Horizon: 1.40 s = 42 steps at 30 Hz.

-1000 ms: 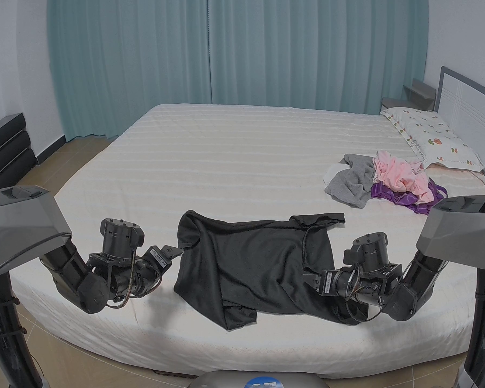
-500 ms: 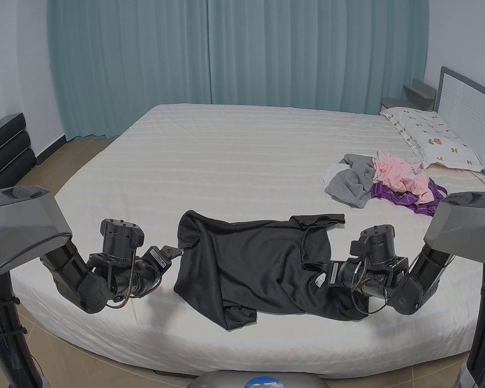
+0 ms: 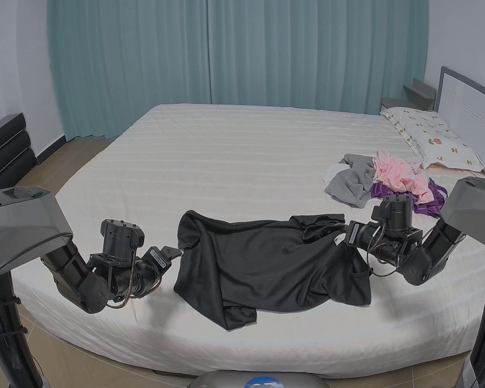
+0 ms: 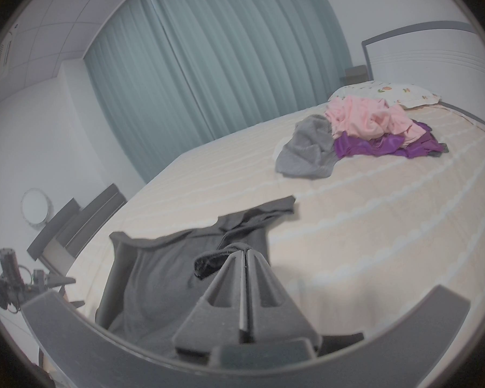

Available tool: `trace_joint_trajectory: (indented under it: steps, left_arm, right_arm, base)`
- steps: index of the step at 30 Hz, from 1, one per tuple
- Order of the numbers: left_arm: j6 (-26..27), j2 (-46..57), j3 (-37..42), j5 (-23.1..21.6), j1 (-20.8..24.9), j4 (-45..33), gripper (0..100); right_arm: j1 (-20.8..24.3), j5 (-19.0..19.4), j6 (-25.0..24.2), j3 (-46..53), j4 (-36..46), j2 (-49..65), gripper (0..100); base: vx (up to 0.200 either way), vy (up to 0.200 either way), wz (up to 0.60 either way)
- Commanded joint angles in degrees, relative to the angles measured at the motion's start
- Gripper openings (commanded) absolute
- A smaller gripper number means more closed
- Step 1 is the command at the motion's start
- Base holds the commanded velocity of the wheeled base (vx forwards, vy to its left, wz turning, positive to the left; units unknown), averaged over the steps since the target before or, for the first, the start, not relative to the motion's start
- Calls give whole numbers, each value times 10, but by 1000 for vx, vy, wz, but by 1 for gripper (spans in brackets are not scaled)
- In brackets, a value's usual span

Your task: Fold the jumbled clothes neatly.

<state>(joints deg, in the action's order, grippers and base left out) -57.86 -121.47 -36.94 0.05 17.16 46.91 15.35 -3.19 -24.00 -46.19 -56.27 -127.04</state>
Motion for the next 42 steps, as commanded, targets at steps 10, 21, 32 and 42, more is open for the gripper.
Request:
trace_joint_trajectory:
  steps: [10, 21, 32, 42]
  left_arm:
    - [0, -1, -1, 0, -1, 0, 100]
    - [1, -2, 1, 0, 0, 0, 100]
    - [18, -17, 21, 0, 32, -2, 100]
    - [43, -17, 35, -1, 44, 0, 100]
  right_arm:
    - [-67, -34, -34, -122, -1, -101, 0]
    - [-78, -57, -91, -176, -5, -146, 100]
    - [-97, -16, -141, -93, -8, -73, 100]
    - [-89, 51, -173, 131, -87, 21, 100]
  base:
    - [0, 0, 0]
    - [0, 0, 0]
    - [0, 0, 0]
    - [0, 0, 0]
